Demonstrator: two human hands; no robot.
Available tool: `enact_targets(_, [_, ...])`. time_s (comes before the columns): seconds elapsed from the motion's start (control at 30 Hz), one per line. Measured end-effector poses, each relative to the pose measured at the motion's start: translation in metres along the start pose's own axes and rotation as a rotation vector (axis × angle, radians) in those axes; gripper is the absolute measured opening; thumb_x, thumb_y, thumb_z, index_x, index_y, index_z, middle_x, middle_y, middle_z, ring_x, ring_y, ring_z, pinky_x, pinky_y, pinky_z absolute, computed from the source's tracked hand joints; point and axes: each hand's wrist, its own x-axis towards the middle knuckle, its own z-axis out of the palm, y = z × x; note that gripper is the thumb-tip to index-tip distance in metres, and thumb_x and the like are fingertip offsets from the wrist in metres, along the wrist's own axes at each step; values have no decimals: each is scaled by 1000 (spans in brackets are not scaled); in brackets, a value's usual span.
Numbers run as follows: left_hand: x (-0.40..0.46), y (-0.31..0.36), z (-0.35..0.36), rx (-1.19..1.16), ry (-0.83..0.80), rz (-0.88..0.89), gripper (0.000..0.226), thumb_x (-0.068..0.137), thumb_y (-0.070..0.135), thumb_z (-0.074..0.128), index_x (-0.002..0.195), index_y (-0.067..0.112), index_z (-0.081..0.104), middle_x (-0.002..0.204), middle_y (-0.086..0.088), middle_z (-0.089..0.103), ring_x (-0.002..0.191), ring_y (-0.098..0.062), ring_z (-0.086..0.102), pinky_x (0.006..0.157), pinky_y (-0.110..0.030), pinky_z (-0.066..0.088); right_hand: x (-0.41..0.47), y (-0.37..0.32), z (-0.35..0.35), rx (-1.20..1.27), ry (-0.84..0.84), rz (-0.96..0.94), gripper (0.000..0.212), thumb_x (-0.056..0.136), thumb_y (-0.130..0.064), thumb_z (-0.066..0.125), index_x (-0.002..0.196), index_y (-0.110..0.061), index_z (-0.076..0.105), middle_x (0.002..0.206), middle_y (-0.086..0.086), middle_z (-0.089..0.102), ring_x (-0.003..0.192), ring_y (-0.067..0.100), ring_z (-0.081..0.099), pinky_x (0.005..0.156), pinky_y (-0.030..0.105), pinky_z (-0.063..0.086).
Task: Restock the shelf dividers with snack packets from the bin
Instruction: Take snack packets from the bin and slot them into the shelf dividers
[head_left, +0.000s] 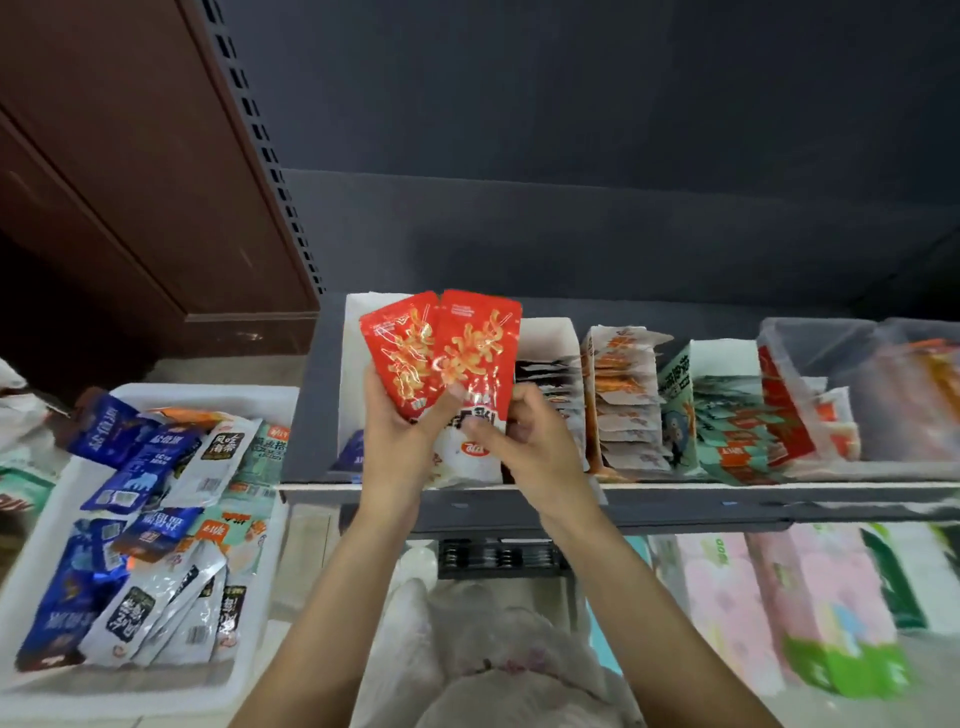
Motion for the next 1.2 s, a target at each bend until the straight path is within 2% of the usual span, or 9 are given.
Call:
enact_targets(0.13, [1,-1,19,43,-120,-78,47,88,3,59,125,24,40,106,4,62,106,-22,61,87,-40,51,-8,-8,-51,190,301,-64,22,82,-3,69,99,-11,59,92,-3,71,84,8,66,68,18,51])
enact_targets(0.27, [7,1,26,124,-180,-96,55,87,9,64,128,35,38,114,5,62,108,-20,60,92,-45,50,-18,-22,-117,148,517,-151,24,81,-5,70,91,-27,65,84,-14,72,83,8,69,65,22,54])
enact_targets(0.37, [8,5,35,164,-231,-34,51,87,19,65,129,36,42,117,7,63,108,-13,61,90,-36,51,-27,-28,-162,87,670,-197,20,78,-13,75,89,-28,67,98,-7,70,89,12,68,70,28,56])
enact_targets(0.5, [7,5,62,171,-307,0,43,86,21,66,123,32,47,110,7,65,95,-5,66,68,-14,52,-34,-35,-205,-62,844,-273,23,79,-13,75,82,-27,57,81,-6,63,64,-3,60,57,16,48])
enact_targets(0.63, [4,3,92,132,-368,-20,28,88,16,64,107,34,54,107,6,66,82,1,68,59,-11,50,-39,-31,-234,22,940,-269,13,82,-18,72,79,-23,61,76,-2,62,69,10,58,60,24,48])
enact_targets(0.77, [8,3,105,100,-329,-4,29,89,20,63,114,31,53,110,4,66,85,-2,68,60,-11,50,-44,-27,-233,109,927,-308,7,95,-21,55,90,-24,59,79,-2,63,71,14,61,58,33,53])
enact_targets(0.87, [23,4,100,37,-246,-33,29,93,18,57,119,27,48,105,7,64,83,0,67,60,-12,50,-43,-23,-215,99,800,-310,13,98,-20,50,91,-29,55,85,-2,63,71,11,65,47,30,55])
enact_targets(1.0, [40,7,81,48,-172,-63,29,95,19,55,122,26,46,107,6,63,94,-9,63,70,-20,48,-29,-17,-184,105,534,-311,20,97,-7,48,115,-18,50,97,-11,67,93,10,68,65,30,59])
enact_targets(1.2, [55,10,38,66,-122,-97,37,89,8,57,120,26,51,108,-3,65,98,-19,62,86,-34,47,-6,-18,-141,-158,401,-353,14,98,-15,49,111,-16,53,94,-12,66,93,3,65,75,22,54])
